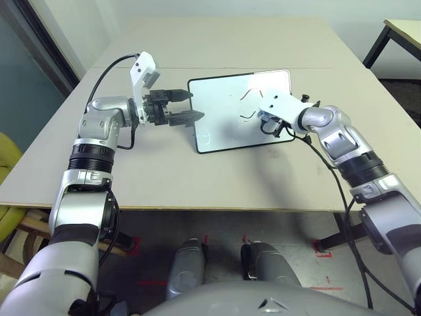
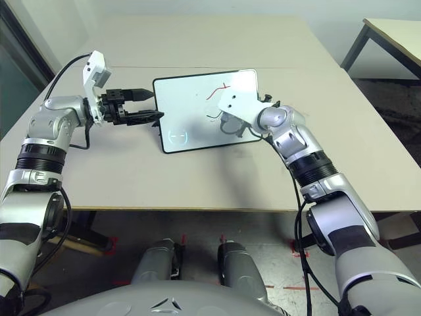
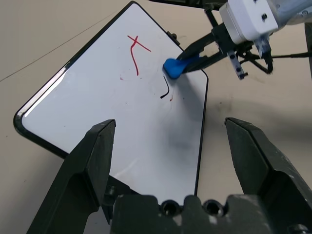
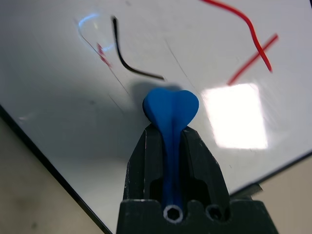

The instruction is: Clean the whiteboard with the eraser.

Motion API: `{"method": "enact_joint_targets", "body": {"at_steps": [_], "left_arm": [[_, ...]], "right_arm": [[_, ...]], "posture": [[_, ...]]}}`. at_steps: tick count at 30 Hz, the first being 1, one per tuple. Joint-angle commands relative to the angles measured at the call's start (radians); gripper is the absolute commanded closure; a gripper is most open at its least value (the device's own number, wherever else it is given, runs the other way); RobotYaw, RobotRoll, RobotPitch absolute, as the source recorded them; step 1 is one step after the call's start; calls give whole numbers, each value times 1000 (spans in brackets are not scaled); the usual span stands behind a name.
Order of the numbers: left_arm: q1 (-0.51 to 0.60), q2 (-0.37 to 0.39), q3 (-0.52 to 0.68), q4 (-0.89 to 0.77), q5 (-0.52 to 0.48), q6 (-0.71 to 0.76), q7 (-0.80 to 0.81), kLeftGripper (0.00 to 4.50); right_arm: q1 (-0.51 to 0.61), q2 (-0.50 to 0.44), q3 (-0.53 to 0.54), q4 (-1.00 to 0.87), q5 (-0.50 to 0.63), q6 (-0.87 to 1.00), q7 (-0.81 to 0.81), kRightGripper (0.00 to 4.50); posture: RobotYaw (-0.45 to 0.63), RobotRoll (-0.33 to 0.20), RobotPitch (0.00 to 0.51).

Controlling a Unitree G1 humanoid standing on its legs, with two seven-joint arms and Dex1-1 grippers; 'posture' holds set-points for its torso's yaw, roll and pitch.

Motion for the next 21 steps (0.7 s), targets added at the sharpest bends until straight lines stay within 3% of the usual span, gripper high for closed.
{"method": "enact_joint_targets", "body": {"at_steps": [1, 15, 21], "left_arm": [[-14, -1, -5, 6, 8, -5, -5, 0], [-18, -2, -3, 7, 8, -5, -1, 0], [-15, 1, -1, 3, 7, -4, -1, 0]], "right_arm": [[-11, 32, 34, 10, -21, -10, 15, 4249], [-49, 137, 76, 26, -62, -28, 21, 4250], [-41, 130, 73, 31, -74, -37, 23, 4250]], "posture": [[154, 0, 33], [164, 0, 31], [165, 0, 30]]}}
